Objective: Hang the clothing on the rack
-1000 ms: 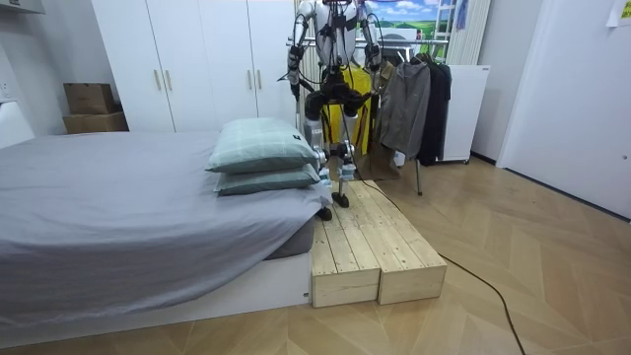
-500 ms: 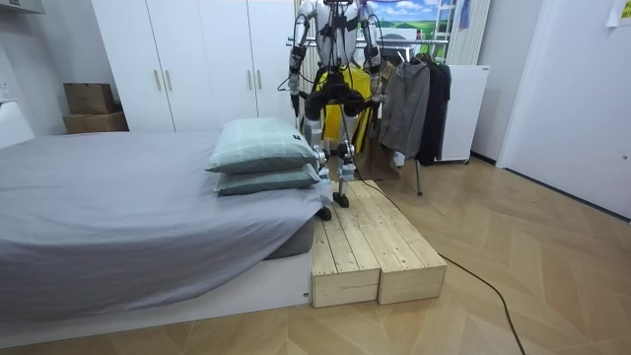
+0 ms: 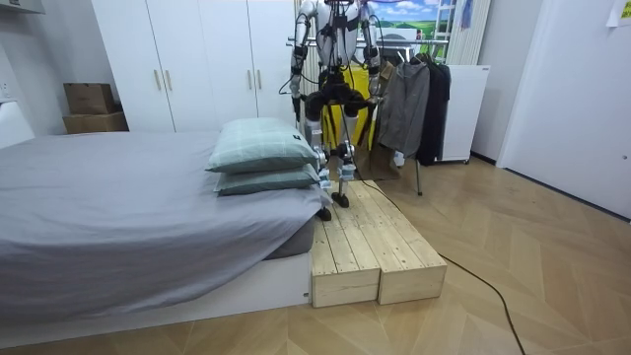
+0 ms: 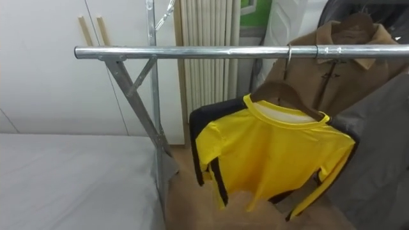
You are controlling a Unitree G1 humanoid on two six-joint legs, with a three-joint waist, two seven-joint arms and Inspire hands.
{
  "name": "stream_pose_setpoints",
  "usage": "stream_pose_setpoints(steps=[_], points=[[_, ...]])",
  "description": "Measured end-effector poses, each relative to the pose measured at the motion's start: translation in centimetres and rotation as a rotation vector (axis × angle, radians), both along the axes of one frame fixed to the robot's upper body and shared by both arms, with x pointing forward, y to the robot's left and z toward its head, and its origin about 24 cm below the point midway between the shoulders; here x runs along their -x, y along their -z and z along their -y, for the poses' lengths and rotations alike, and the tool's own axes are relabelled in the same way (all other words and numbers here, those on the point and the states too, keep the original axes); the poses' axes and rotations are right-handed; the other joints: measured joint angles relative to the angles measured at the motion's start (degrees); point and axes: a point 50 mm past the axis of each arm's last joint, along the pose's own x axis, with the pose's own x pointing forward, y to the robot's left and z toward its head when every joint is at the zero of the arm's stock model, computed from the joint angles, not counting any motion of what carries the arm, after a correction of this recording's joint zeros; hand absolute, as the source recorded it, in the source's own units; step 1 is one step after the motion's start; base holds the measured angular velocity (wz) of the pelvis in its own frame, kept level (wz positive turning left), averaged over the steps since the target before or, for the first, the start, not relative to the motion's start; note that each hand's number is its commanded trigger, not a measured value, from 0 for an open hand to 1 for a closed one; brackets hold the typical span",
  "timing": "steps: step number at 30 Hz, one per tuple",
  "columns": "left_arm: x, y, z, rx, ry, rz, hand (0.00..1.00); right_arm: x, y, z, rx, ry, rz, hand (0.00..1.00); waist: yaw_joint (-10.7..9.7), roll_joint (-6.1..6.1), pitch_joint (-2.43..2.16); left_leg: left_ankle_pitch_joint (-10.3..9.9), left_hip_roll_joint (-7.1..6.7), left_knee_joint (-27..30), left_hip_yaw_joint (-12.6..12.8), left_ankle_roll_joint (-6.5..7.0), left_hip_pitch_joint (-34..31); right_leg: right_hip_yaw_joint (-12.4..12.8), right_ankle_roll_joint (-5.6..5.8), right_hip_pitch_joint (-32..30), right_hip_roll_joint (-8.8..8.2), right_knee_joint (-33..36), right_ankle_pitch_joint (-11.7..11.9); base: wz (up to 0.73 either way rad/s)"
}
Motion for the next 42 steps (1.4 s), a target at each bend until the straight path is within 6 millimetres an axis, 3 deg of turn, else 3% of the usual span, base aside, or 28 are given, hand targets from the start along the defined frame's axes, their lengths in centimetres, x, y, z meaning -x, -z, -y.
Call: stream_pose_setpoints(steps=[10,12,19,22,25,28,31,32,33,34,36,37,38,39,40,42], points=[[-0.6,-0.2,0.7,0.007,0.038,0.014,0.00,-0.3,0.0,-0.2,0.013,-0.053,-0.010,0.00,-0.1,0.23,-0.02,0.0,-0.08,1.9,-2.7,-0.07,-1.2,-2.0,0.14,0.0,-0.84,-0.9,-0.2,0.13],[-1.1,-0.5,0.9,0.013,0.045,0.042,0.00,-0.3,0.0,-0.2,0.016,-0.061,-0.011,0.00,0.0,0.34,0.21,0.0,-0.09,2.3,-3.3,-0.07,-1.7,-2.6,0.12,-0.1,-1.03,-0.9,-0.3,0.14],[-2.8,-1.9,1.5,0.018,0.086,0.130,0.00,-1.0,0.0,-0.4,0.029,-0.131,-0.001,0.00,0.2,0.58,0.30,0.1,0.02,5.0,-5.3,-0.09,-4.9,-4.6,-0.29,-1.1,-1.88,-0.4,-0.6,0.19],[-3.7,-2.5,2.3,0.033,0.113,0.173,0.00,-1.7,-0.1,-0.6,0.031,-0.167,0.007,0.00,0.8,0.55,0.49,0.1,0.17,6.5,-5.5,-0.15,-6.8,-6.7,-0.64,-2.3,-2.55,0.9,-1.1,0.31],[-4.1,-2.8,3.4,0.056,0.161,0.190,0.00,-1.6,0.0,-0.6,0.021,-0.177,-0.012,0.00,0.8,0.59,0.52,0.2,0.88,8.5,-5.0,-0.31,-8.8,-10.6,-0.90,-2.1,-3.64,0.9,-1.6,0.71],[-4.8,-3.6,3.9,0.087,0.204,0.220,0.00,-1.5,0.1,-0.5,0.015,-0.180,-0.027,0.00,1.1,0.57,0.52,0.4,2.43,12.0,-0.9,-0.45,-11.8,-15.7,-1.12,-2.1,-4.84,1.0,-2.6,0.93],[-6.0,-5.5,5.2,0.126,0.289,0.306,0.00,-1.5,0.0,-0.1,0.016,-0.200,-0.033,0.00,1.3,0.44,0.40,2.8,4.75,13.8,8.3,0.79,-14.6,-23.5,-1.92,-1.4,-7.11,-0.1,-3.0,1.35],[-6.4,-6.0,5.8,0.146,0.328,0.330,0.00,-1.3,0.0,0.1,0.019,-0.200,-0.043,0.00,1.6,0.40,0.61,2.3,6.96,17.4,12.8,1.32,-15.1,-26.7,-1.88,-0.7,-7.76,0.1,-3.6,1.43],[-6.5,-6.2,6.3,0.158,0.362,0.333,0.00,-1.1,0.1,0.2,0.022,-0.199,-0.055,0.00,1.9,0.32,0.68,1.4,9.03,21.4,15.6,1.78,-14.9,-29.7,-1.54,0.3,-8.15,0.2,-4.5,1.41],[-6.5,-6.2,6.4,0.163,0.376,0.331,0.00,-1.1,0.1,0.2,0.024,-0.199,-0.055,0.00,1.9,0.32,0.68,0.9,10.08,23.1,16.8,1.87,-14.7,-31.5,-1.49,0.8,-8.35,0.2,-4.9,1.45],[-6.3,-6.0,6.9,0.178,0.410,0.306,0.00,-1.0,0.1,0.2,0.031,-0.196,-0.062,0.00,1.4,0.51,0.57,-1.0,13.08,28.0,20.7,2.43,-12.6,-37.7,-1.27,2.2,-9.27,0.8,-6.1,1.44],[-6.3,-6.0,7.0,0.179,0.420,0.302,0.00,-1.1,0.1,0.2,0.031,-0.197,-0.065,0.00,1.4,0.53,0.57,-1.4,13.46,28.6,21.1,2.44,-11.9,-39.4,-1.21,2.3,-9.67,1.3,-6.5,1.49],[-6.2,-6.1,7.3,0.179,0.446,0.298,0.00,-1.0,0.1,0.3,0.030,-0.196,-0.072,0.00,1.3,0.58,0.60,-2.1,13.97,29.2,21.1,1.78,-10.7,-42.7,-0.78,2.6,-10.39,1.8,-6.9,1.54],[-6.1,-6.1,7.5,0.172,0.472,0.295,0.00,-1.0,0.1,0.4,0.030,-0.197,-0.076,0.00,1.3,0.37,0.71,-2.7,13.71,28.2,21.2,0.84,-8.9,-45.7,-0.54,2.8,-11.31,2.7,-7.3,1.49],[-6.1,-6.0,7.6,0.168,0.481,0.291,0.00,-1.1,0.0,0.4,0.031,-0.201,-0.075,0.00,1.3,0.20,0.80,-3.0,13.34,27.2,21.3,0.36,-8.0,-46.9,-0.56,2.8,-11.75,3.1,-7.4,1.26],[-5.6,-5.7,7.5,0.130,0.525,0.271,0.00,-1.5,0.0,0.5,0.038,-0.255,-0.076,0.00,1.4,-0.40,0.82,-3.9,11.56,22.2,22.8,-0.74,-6.0,-52.1,-0.17,2.8,-13.10,3.5,-7.5,1.12]])
